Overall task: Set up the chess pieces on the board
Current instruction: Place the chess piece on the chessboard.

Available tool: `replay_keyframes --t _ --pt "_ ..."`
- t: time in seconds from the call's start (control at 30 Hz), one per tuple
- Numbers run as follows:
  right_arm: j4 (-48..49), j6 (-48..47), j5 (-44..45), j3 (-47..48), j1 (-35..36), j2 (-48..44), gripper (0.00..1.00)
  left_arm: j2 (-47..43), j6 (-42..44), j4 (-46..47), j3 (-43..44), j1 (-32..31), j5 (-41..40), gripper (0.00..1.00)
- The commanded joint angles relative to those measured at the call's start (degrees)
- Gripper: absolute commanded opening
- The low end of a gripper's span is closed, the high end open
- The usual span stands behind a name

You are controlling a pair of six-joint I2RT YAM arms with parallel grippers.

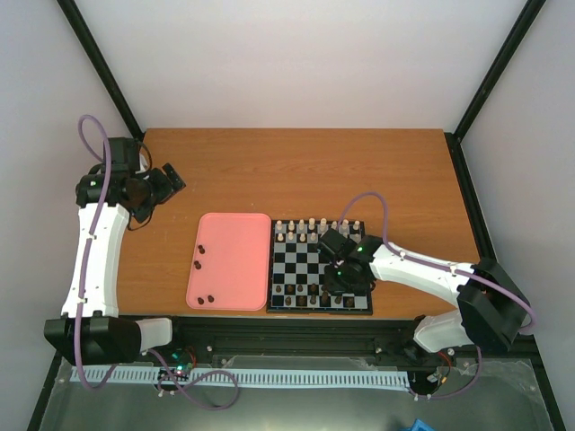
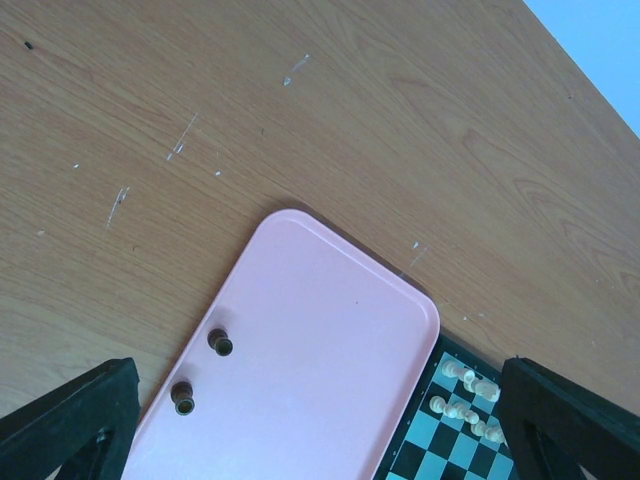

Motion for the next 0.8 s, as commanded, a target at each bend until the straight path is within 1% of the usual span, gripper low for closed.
replay_keyframes --t 0.0,0.1,0.27,0.37,0.5,0.77 --pt "0.4 -0.2 -0.3 -0.7 -0.6 0.5 0.03 0.4 0.5 1.0 0.4 -0.1 0.1 1.0" --pt "0.7 -0.3 -0.3 -0.5 -0.6 1.3 0.05 0.4 0.5 0.9 0.5 -0.1 -0.1 1.0" --pt "-0.2 -0.5 0.6 0.6 -0.6 1.8 0.2 0.4 0.6 1.0 0.4 -0.1 -0.2 1.0" --pt "-1.3 -0.4 1.8 1.5 -0.6 0.8 0.25 0.3 0.6 0.9 0.4 -0.1 -0.3 1.0" --pt "-3.5 -0.1 4.0 3.5 -0.6 -0.6 0.35 0.3 0.6 0.9 0.6 -0.1 -0.2 1.0" --pt "-7.2 0.1 8.4 9.6 -0.6 -2.9 0.41 0.4 0.5 0.7 1.3 -0.1 -0.1 1.0"
